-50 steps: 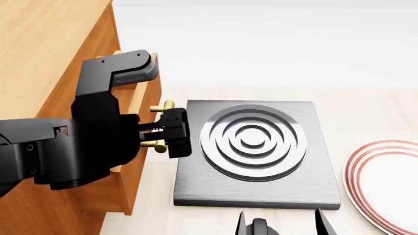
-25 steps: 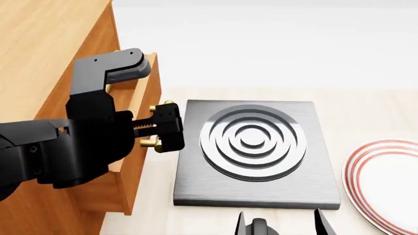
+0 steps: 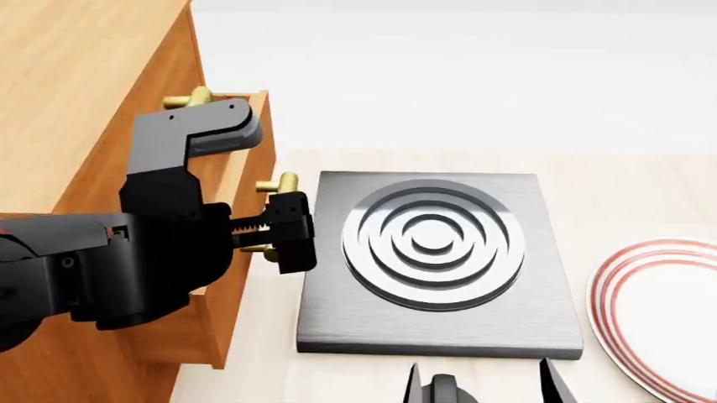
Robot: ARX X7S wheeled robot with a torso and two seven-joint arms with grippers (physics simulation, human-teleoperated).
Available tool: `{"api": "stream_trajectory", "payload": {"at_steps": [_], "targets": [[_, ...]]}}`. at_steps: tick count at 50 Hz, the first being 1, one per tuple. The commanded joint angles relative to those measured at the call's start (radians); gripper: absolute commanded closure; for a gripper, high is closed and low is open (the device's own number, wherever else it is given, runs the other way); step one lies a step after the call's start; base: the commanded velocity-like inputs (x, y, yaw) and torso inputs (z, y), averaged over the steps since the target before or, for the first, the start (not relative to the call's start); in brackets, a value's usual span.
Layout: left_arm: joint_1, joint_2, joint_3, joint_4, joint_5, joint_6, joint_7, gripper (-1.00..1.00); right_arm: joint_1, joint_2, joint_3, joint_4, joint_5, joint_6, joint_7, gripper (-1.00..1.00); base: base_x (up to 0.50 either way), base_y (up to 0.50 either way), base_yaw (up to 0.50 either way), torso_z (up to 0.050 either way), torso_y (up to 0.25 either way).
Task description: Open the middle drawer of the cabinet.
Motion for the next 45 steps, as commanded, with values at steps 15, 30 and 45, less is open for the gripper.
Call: {"api": "stream_trajectory", "payload": {"at_steps": [15,30,45], "targets": [[0.044,-0.018,0.042,-0.044,-0.003,-0.042,-0.02,-1.0,-0.001,0.006,-0.001,-0.004,0.002,-0.002,0.005,-1.0,0.0,0.0,0.0,0.0,-0.004],[0.069,-0.006,0.033,-0.062,-0.042,-0.049,0.003,-1.0,0.001,0.006,-0.004,0.0,0.002,-0.004,0.007,-1.0,0.0,0.0,0.0,0.0,-0.008],[0.073,0.011,0.029,-0.041,-0.046,-0.045,0.021,-1.0,0.001,0.009,-0.006,-0.003,0.003,-0.003,0.01,-1.0,0.0,0.0,0.0,0.0,-0.009]]}}
